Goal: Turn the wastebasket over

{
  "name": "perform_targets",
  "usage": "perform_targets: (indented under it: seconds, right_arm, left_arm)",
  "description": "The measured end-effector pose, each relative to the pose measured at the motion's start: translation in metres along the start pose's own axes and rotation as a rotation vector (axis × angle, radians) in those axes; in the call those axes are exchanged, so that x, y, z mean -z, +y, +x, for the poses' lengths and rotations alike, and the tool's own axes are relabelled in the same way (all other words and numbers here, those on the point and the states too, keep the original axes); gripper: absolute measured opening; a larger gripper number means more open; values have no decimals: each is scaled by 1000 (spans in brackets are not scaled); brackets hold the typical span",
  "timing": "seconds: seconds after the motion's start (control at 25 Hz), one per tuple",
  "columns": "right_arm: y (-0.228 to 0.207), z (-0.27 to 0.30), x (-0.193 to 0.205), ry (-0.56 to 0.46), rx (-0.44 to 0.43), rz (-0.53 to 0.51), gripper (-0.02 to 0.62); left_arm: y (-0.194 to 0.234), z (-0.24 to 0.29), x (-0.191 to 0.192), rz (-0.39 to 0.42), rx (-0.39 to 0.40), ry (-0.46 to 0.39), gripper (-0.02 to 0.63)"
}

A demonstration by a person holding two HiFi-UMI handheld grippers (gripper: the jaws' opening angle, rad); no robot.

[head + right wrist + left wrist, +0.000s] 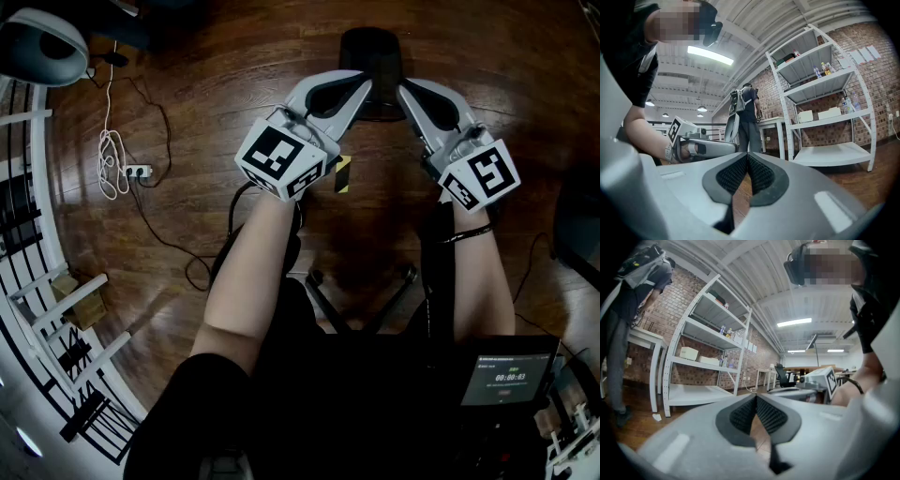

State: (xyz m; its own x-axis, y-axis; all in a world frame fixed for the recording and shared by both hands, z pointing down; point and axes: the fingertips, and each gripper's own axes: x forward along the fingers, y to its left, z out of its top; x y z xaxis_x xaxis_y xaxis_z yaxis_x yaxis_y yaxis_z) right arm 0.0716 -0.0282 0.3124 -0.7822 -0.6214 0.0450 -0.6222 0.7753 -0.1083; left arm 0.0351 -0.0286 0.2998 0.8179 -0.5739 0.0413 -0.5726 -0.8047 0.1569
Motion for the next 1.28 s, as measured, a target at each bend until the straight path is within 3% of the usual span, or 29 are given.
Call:
perform_targets:
  seconds: [0.72,1.0,1.28]
  right_arm:
    - [-21,15,-14,-24,40,44,9]
    - [-74,50,-2,10,36,22,9]
    - [-86,62,9,28,59,28,9]
  left_arm:
    - [19,11,-19,11,8,-8,2]
    - [69,61,-22,9,28,-3,2]
    - [90,65,-18,-12,41,3,2]
